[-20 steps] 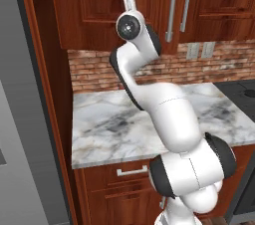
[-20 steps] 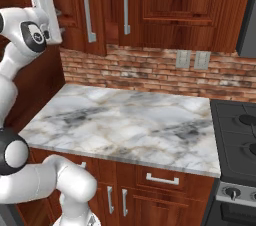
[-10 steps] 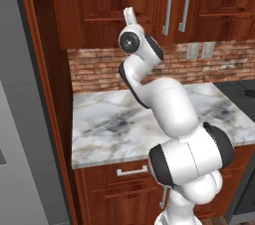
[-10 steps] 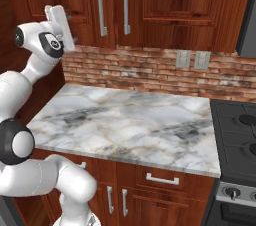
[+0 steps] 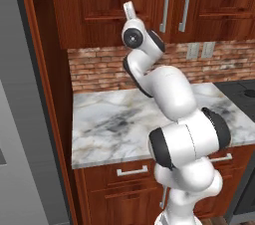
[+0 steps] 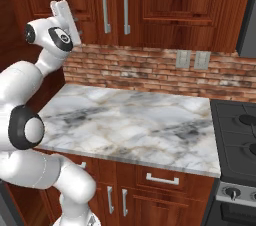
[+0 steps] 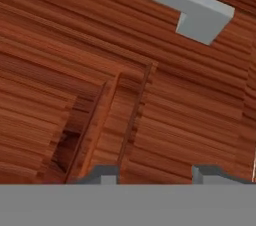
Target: Open the cabinet and move the ladle to the pot. Then close the cabinet.
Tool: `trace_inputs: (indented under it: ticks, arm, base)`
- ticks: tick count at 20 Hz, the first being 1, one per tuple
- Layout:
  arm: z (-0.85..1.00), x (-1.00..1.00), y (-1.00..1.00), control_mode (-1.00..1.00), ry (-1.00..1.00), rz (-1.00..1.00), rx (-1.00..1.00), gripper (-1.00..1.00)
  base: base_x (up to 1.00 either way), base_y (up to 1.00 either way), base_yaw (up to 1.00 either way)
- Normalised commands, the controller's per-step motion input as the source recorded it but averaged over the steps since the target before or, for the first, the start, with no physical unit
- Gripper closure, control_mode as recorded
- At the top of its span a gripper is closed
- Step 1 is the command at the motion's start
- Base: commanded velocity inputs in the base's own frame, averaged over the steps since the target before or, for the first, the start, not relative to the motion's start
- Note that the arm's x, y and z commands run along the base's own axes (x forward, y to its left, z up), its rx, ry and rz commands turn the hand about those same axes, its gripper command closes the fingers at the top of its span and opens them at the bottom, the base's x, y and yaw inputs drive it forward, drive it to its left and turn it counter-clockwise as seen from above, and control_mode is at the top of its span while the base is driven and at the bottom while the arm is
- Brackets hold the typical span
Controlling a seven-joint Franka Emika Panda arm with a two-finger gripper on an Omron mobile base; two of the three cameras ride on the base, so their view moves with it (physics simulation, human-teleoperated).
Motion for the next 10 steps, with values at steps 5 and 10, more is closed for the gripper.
trace_inputs:
  ticks: [5,10]
  arm:
    - [0.0,0.65,-0.17,-1.0,0.1,0.0,0.0,-1.0]
    - [-0.01,0.56,-0.13,-1.0,0.06,0.0,0.0,-1.0]
  base:
    - [0.0,0.0,0.0]
    - [0.0,0.0,0.0]
